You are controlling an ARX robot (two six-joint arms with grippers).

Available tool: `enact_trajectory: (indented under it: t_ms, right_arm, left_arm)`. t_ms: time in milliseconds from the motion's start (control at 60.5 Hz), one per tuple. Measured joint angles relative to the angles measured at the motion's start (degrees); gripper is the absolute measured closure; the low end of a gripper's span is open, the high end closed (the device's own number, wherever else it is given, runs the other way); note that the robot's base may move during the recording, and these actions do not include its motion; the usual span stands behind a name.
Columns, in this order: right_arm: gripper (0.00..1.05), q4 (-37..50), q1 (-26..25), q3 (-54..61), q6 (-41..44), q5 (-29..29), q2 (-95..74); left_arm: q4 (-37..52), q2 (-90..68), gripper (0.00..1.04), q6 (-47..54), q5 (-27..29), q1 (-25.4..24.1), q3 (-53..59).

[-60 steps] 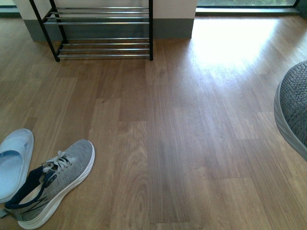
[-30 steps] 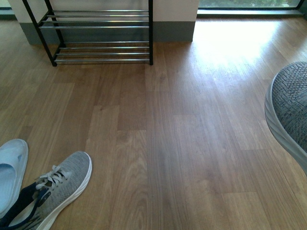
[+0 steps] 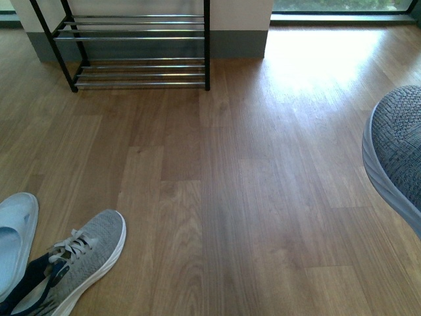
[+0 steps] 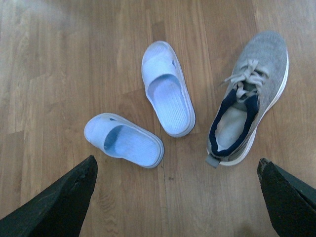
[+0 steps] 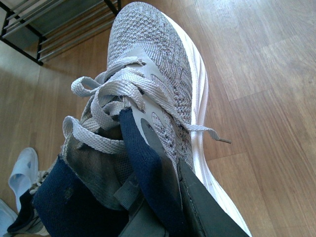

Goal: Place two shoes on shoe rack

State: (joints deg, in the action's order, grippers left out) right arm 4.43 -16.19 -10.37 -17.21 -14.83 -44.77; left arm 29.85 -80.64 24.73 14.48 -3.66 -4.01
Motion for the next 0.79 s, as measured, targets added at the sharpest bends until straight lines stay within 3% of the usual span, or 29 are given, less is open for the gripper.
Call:
enact_trajectory:
  t_ms: [182, 231, 314, 413, 793]
  right_arm:
    - [1.03, 0.0, 0.0, 0.0, 0.0, 0.0, 0.0]
    - [1.03, 0.0, 0.0, 0.0, 0.0, 0.0, 0.0]
    - [1.03, 0.0, 0.0, 0.0, 0.0, 0.0, 0.0]
    - [1.03, 0.0, 0.0, 0.0, 0.0, 0.0, 0.0]
    - [1.03, 0.0, 0.0, 0.0, 0.0, 0.0, 0.0]
  left_arm:
    - [30.4, -38.8, 0.09, 16.1, -1.5, -9.0, -5.6]
    - [33.4, -48.3, 0.09, 20.1, -2.5, -11.4, -8.8]
    - [32.2, -58.2, 0.09, 23.1, -5.2, -13.9, -13.5]
    - [30.6, -62.7, 0.09, 23.4, -8.3, -13.5, -16.5]
    - [28.6, -74.1, 0.09, 10.7, -14.1, -3.6, -26.5]
